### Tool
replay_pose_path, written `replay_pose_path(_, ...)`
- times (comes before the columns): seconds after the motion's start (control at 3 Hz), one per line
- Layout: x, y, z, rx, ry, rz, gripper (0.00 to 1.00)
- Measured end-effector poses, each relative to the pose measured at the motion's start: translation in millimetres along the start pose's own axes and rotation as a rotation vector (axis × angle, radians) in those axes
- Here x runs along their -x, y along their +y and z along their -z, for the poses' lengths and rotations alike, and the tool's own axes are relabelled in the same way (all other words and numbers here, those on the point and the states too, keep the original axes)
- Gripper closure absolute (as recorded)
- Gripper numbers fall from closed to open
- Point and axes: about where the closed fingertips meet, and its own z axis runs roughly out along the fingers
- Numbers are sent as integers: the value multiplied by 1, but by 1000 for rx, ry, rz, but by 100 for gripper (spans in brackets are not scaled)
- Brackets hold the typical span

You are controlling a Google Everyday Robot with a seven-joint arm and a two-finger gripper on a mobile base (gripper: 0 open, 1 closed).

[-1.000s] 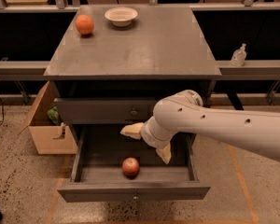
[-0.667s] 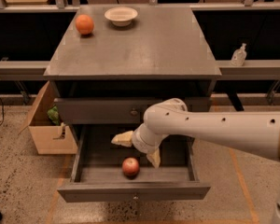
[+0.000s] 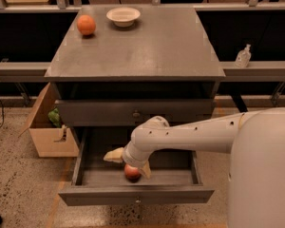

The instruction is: Pick apple from middle drawer and place on counter

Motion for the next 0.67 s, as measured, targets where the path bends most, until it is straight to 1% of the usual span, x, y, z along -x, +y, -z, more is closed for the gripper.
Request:
replay_pose_path(0.33,-6,4,-29,8,47,-12,0)
replay_pose_path(0.67,-18,18,-53,21,69,-40,0)
